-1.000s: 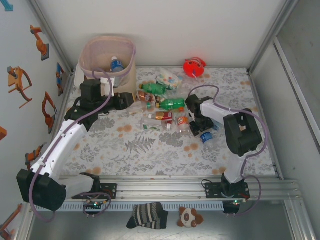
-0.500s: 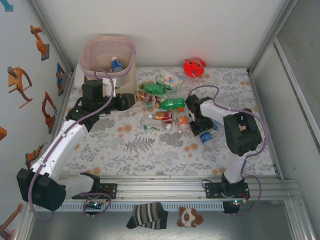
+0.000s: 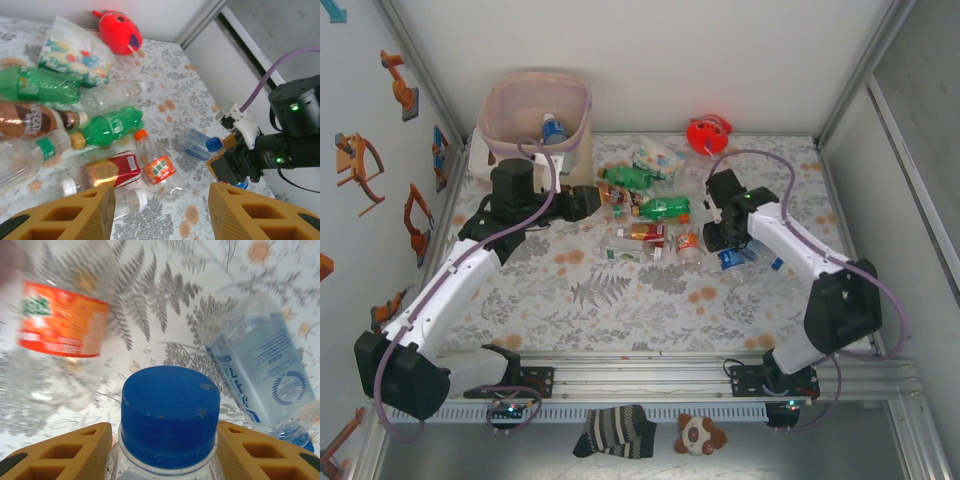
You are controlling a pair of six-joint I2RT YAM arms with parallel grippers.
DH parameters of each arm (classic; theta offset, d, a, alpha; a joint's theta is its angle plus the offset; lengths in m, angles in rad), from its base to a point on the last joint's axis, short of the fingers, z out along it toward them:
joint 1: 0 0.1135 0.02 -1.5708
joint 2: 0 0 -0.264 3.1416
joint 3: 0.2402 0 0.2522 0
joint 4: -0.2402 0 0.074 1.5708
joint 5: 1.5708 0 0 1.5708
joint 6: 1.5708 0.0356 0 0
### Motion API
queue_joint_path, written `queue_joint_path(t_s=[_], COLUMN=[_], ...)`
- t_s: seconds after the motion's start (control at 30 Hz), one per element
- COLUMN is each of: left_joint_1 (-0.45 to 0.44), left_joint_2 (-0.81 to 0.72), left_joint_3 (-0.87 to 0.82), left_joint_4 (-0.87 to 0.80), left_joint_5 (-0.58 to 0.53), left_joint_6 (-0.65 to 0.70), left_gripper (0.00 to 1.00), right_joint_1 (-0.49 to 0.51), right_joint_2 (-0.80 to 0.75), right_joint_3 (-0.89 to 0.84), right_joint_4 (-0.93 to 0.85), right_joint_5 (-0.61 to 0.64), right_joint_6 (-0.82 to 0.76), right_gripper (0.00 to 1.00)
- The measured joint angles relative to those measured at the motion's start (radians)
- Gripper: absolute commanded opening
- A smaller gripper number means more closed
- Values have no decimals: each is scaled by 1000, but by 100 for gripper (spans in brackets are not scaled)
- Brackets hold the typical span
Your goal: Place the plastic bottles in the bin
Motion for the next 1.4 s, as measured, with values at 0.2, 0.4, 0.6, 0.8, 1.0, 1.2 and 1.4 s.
queue_joint_path(t_s=[0.2,0.4,0.6,0.8,1.0,1.2,1.4], left_joint_1=[-42,-102,-160,-224,-272,-278,-290], left_joint_2=[0,-26,-56,-59,-79,-106,-118], left_joint_3=[-2,-13,-13,-13,-5,21,23], left_joint_4=[97,179,268,327,333,309,295], left_joint_5=[50,76,119,156,189,272,327], left_joint_6=[0,21,39,83,160,260,309], left_gripper=[59,64,66,77,88,92,93], right_joint_1=[62,97,108,135,178,234,270], right_joint_2=[-151,-271,-383,-451,-455,-471,-483], right_joint_3=[44,84,82,61,53,44,44], right_joint_4=[61,157,312,526,682,762,789], right_joint_5=[-108,-232,-381,-515,-610,-668,-752], right_joint_6=[0,8,51,104,121,74,4], right_gripper=[50,49,49,46,43,42,42])
